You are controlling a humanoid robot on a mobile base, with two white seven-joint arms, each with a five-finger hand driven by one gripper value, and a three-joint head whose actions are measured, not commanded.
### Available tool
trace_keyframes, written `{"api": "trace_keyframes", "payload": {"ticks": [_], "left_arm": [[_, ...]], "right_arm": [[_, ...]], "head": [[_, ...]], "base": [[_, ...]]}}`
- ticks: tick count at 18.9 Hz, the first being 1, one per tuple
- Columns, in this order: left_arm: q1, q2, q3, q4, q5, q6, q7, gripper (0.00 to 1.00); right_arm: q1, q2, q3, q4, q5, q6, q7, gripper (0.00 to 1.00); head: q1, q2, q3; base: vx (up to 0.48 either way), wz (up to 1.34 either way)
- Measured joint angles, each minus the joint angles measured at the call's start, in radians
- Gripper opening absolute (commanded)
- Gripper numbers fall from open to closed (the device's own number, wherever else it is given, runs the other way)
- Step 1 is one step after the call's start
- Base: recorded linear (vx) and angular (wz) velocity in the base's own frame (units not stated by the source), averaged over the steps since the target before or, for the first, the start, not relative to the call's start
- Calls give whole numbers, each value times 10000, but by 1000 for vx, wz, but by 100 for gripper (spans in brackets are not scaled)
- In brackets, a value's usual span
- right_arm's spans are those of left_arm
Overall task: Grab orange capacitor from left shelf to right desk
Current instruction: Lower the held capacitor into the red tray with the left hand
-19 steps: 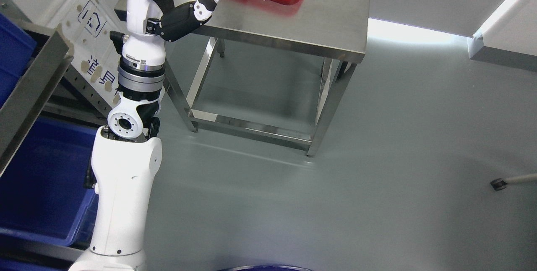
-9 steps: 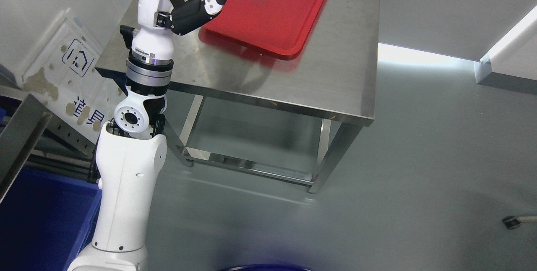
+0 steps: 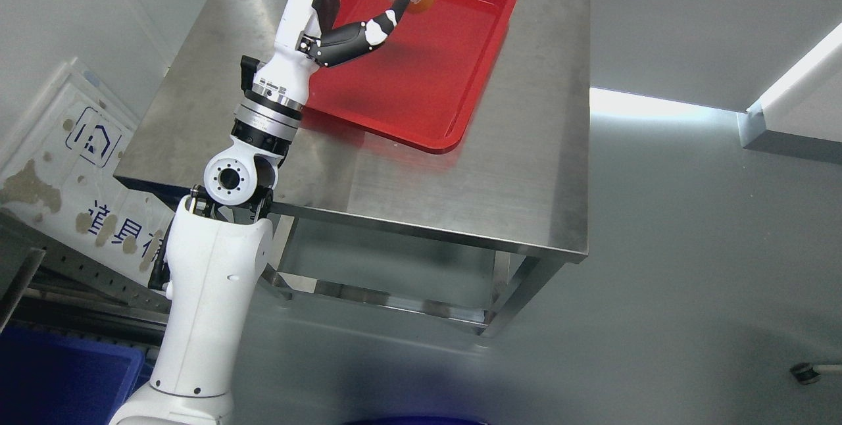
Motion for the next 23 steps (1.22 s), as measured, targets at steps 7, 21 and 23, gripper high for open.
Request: {"api": "trace_keyframes", "payload": {"ticks": [7, 21, 23], "left_arm": [[355, 0, -104, 876, -546, 270, 3, 6], [-734, 0, -63, 2453, -797, 185, 64, 6], [-899, 0, -74, 2736, -805, 160, 70, 6]], "right_arm": [[0, 0, 0, 0, 0, 43, 0, 100], [1, 0, 0, 0, 0, 50, 0, 100], [1, 0, 0, 0, 0, 50, 0, 100]], "head": [[0, 0, 0], [0, 0, 0], [0, 0, 0]], "base": [[70, -31], [5, 0], [0, 0]]}}
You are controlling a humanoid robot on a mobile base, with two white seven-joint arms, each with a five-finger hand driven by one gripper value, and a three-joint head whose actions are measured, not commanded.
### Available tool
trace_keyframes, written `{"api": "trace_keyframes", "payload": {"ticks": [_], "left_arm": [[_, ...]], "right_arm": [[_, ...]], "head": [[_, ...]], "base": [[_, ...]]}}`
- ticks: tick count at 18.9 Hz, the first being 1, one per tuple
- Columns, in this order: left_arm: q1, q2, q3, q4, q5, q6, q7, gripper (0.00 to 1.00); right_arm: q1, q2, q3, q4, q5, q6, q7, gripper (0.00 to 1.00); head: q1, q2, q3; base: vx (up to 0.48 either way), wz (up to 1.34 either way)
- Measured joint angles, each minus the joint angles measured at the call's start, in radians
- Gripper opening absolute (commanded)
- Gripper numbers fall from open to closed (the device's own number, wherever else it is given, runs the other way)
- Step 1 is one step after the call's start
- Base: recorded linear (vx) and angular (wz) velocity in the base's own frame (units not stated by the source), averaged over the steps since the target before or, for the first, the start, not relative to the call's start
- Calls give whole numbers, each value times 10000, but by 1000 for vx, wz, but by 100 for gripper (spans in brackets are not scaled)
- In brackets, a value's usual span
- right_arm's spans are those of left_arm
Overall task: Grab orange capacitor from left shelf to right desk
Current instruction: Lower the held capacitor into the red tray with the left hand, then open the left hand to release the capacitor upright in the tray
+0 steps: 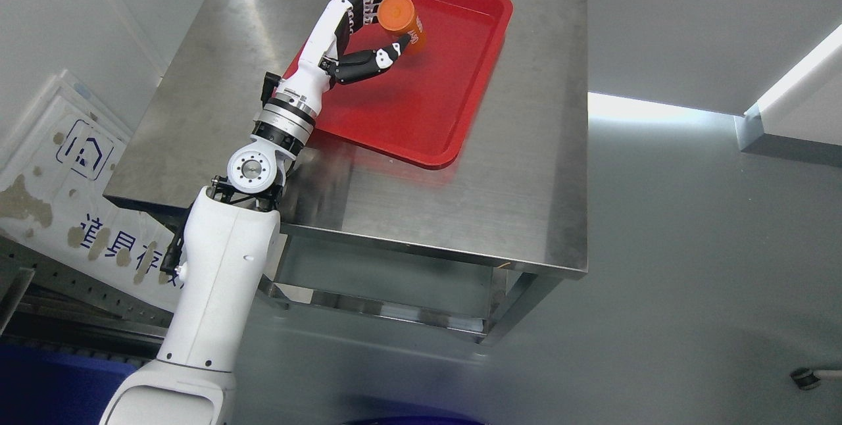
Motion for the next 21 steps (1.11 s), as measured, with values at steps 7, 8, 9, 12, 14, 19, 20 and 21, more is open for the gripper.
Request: {"api": "trace_keyframes", "payload": {"ticks": [7, 8, 9, 12, 14, 19, 20, 21], "left_arm": [[-280, 0, -31, 812, -23, -103, 7, 7], [-304, 0, -40, 942, -25, -115, 7, 7], [-319, 0, -49, 1043, -26, -125, 7, 7], [-369, 0, -109, 1361, -28, -171, 14, 9], [-412, 0, -153, 1535, -28, -211, 32, 25], [-534, 0, -260, 1880, -27, -276, 53, 70], [-555, 0, -275, 1917, -25, -281, 52, 74], [-580, 0, -285, 1935, -23, -246, 53, 79]], "right_arm": [[0, 0, 0, 0, 0, 0, -1, 100], [0, 0, 0, 0, 0, 0, -1, 100], [0, 0, 0, 0, 0, 0, -1, 100], [0, 0, 0, 0, 0, 0, -1, 100], [0, 0, 0, 0, 0, 0, -1, 100], [0, 0, 0, 0, 0, 0, -1, 100], [0, 0, 0, 0, 0, 0, -1, 100], [0, 0, 0, 0, 0, 0, -1, 100]], "head": [[0, 0, 0], [0, 0, 0], [0, 0, 0], [0, 0, 0], [0, 0, 0], [0, 0, 0], [0, 0, 0], [0, 0, 0]], "base": [[0, 0], [0, 0], [0, 0], [0, 0], [0, 0], [0, 0], [0, 0], [0, 0]]}}
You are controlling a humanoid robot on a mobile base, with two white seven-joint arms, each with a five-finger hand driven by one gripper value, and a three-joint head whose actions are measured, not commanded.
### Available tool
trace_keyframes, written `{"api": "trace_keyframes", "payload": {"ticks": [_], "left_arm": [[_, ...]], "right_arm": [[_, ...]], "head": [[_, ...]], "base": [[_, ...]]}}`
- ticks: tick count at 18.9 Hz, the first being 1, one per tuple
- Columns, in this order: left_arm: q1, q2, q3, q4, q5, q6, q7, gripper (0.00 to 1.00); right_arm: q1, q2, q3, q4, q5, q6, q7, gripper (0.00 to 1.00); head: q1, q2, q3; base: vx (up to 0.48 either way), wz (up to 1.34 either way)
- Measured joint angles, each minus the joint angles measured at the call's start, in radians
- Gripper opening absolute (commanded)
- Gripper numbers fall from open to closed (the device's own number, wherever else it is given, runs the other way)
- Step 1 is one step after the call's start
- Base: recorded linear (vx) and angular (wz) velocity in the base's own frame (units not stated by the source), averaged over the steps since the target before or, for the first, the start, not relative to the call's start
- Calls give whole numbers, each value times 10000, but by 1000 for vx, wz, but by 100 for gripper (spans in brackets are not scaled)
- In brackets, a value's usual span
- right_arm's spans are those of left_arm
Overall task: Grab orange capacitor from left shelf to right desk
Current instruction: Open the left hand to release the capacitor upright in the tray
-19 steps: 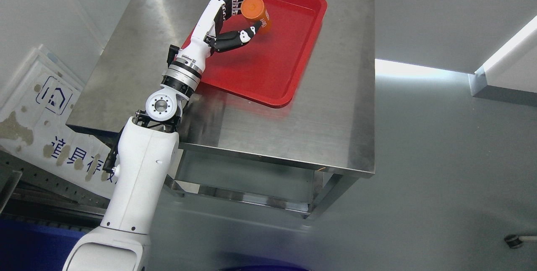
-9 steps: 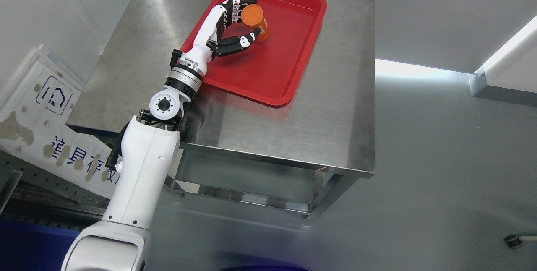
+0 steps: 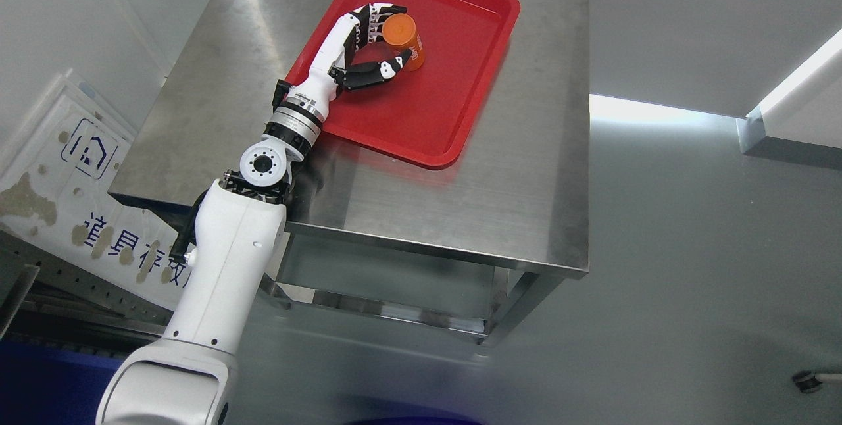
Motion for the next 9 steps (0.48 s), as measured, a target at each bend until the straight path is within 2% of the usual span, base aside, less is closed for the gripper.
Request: {"api": "trace_keyframes", "payload": {"ticks": [2, 5, 9], "left_arm": [[-26, 0, -8, -63, 7, 168, -39, 89], [-32, -1, 31, -466, 18, 422, -84, 98], [-132, -1, 255, -1483, 39, 1048, -85, 99]], "right_arm": [[0, 0, 0, 0, 0, 3, -2, 100], [0, 0, 0, 0, 0, 3, -2, 100], [0, 0, 0, 0, 0, 3, -2, 100]], "head": [[0, 0, 0], [0, 0, 0], [0, 0, 0]], "base": [[0, 0], [0, 0], [4, -6]]}}
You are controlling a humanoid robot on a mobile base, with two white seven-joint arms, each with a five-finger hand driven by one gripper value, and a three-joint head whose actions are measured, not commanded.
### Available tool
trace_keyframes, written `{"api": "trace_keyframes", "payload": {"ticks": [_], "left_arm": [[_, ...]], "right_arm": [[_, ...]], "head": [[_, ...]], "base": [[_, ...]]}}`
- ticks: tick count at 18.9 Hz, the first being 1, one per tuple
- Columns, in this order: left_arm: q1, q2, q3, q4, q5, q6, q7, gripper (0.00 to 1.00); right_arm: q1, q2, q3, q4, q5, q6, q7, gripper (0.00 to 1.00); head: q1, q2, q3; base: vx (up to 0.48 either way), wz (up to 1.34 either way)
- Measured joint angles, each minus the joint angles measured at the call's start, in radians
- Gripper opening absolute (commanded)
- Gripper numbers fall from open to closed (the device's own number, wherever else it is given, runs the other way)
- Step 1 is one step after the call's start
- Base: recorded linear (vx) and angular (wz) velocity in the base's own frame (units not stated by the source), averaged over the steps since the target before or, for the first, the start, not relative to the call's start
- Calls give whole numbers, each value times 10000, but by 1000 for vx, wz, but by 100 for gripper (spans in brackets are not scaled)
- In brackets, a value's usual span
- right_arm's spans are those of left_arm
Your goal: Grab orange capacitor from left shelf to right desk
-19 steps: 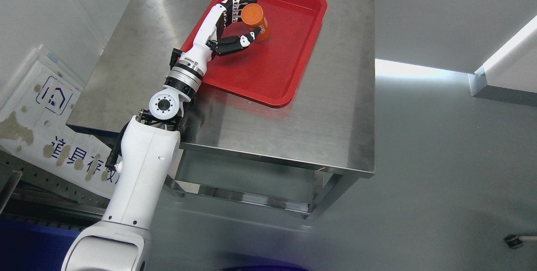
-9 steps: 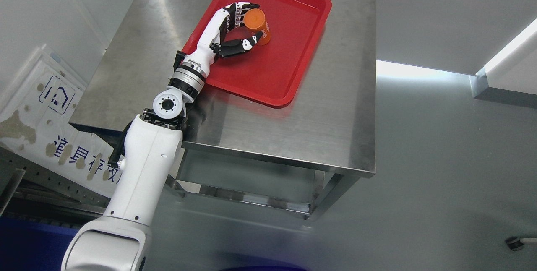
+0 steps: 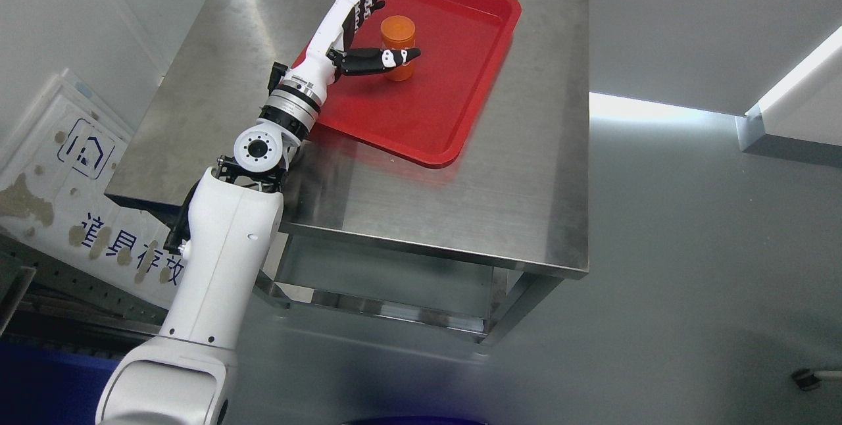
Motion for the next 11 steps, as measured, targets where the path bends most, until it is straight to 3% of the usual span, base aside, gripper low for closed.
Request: {"api": "trace_keyframes", "payload": {"ticks": [8, 11], "left_arm": [[-565, 0, 1412, -1371, 316, 421, 14, 99], [-590, 0, 2235, -1809, 365, 1212, 13, 100]], "right_arm": [[0, 0, 0, 0, 0, 0, 0, 100], [0, 0, 0, 0, 0, 0, 0, 100]], "head": [[0, 0, 0], [0, 0, 0]], "base": [[0, 0], [0, 0]]}}
